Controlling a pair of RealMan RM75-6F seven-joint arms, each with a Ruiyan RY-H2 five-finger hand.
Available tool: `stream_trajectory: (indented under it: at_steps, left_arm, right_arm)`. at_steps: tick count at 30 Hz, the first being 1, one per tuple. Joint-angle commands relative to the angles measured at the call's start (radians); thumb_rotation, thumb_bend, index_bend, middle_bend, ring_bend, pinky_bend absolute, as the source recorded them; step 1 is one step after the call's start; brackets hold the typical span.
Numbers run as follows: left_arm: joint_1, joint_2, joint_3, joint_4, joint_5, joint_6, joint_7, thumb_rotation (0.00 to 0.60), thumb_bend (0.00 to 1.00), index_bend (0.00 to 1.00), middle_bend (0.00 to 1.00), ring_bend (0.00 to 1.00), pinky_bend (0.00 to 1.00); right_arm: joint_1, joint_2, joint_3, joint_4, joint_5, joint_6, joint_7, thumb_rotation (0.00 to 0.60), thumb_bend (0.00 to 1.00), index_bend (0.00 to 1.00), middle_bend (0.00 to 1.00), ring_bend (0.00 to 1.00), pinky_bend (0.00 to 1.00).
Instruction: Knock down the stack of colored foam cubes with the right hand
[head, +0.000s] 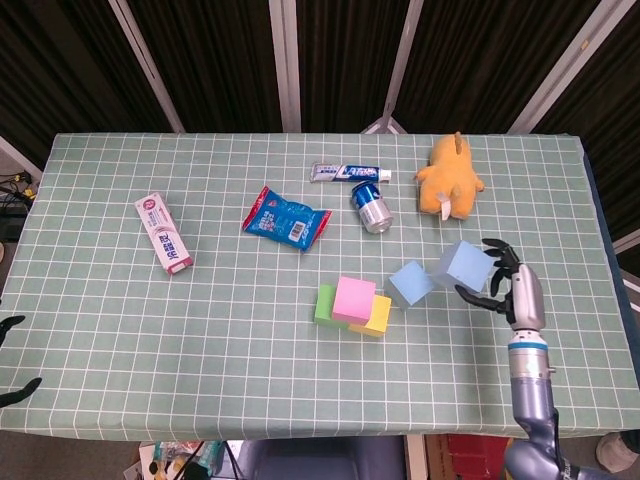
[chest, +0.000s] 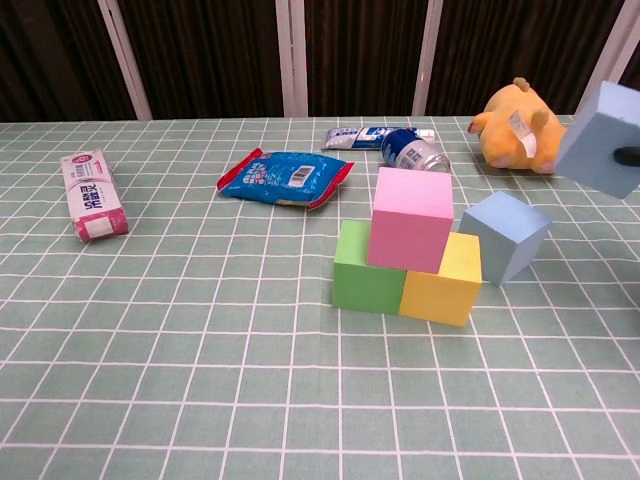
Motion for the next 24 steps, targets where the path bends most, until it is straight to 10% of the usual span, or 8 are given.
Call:
stream_trajectory:
  at_steps: [1,24]
  left_arm:
    - [0.001,0.001,0.0,0.0,0.0,0.002,-0.003,0.6,0.13,0.21,0.0,0.0,0.0]
    - [0.004,0.009,0.002,-0.001,0.005,0.006,-0.019,0.6,0.13,0.21,0.0,0.0,0.0]
  right_arm:
    - [-0.008,0.022,0.011,0.008,0.021,-0.003,0.004,0.6,0.21,0.29,0.47,0.77,0.32]
    - [-0.099,0.12,-0.165,0.038,-0.092,-0.011,0.027,0.6,0.21,0.22,0.47,0.69,0.23]
